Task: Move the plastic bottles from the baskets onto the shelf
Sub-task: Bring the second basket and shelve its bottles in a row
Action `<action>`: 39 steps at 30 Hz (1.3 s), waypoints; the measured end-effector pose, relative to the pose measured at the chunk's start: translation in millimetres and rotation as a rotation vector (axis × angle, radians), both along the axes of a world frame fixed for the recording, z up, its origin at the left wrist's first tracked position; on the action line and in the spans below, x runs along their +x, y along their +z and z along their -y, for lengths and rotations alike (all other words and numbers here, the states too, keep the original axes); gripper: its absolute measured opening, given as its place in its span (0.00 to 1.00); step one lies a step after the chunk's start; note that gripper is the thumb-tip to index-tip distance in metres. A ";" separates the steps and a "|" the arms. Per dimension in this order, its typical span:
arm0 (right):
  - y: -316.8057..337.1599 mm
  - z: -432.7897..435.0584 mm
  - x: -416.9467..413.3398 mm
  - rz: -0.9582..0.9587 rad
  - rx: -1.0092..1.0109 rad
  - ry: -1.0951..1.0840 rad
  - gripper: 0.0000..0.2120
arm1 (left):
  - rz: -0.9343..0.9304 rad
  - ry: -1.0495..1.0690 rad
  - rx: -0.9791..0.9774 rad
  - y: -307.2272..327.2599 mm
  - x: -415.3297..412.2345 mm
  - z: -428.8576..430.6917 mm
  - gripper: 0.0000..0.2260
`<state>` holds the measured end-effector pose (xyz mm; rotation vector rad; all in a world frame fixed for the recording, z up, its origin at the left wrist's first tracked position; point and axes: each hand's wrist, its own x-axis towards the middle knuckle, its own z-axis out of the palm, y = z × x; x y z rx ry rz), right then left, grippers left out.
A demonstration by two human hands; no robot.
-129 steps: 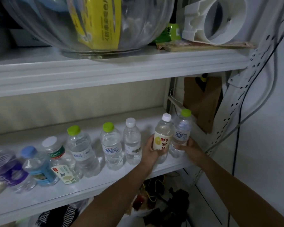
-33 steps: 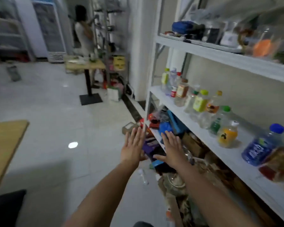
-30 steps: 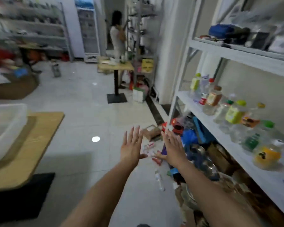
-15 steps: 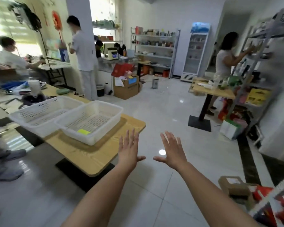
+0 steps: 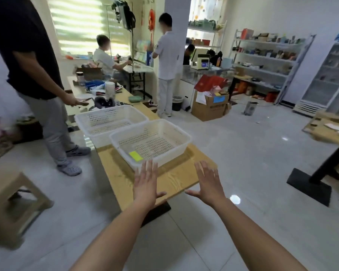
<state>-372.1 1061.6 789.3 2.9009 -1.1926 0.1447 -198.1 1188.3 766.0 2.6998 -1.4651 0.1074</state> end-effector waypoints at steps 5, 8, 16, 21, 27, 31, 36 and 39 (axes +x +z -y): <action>-12.4 43.8 79.8 -0.023 -0.020 0.100 0.52 | 0.003 0.141 0.049 -13.8 75.8 25.8 0.49; -11.7 76.4 130.7 -0.012 -0.043 0.170 0.50 | -0.015 0.209 0.015 -19.1 126.3 44.1 0.48; -20.0 125.9 244.0 -0.071 -0.062 0.310 0.49 | -0.070 0.292 0.030 -26.2 225.2 73.4 0.47; -44.4 140.9 285.8 -0.205 -0.090 0.436 0.48 | -0.025 0.328 0.100 -36.0 257.1 74.9 0.47; -61.9 167.1 326.3 -0.337 -0.190 0.664 0.54 | -0.072 0.389 0.067 -45.8 287.5 91.0 0.43; -86.7 187.6 355.3 -0.386 -0.180 0.827 0.59 | -0.084 0.437 0.047 -53.9 308.6 105.0 0.39; -113.6 188.6 384.7 -0.541 -0.240 1.067 0.45 | -0.098 0.479 0.053 -68.0 335.3 115.8 0.43; -124.3 186.2 393.7 -0.567 -0.264 1.178 0.27 | -0.142 0.506 0.070 -69.9 341.8 123.1 0.45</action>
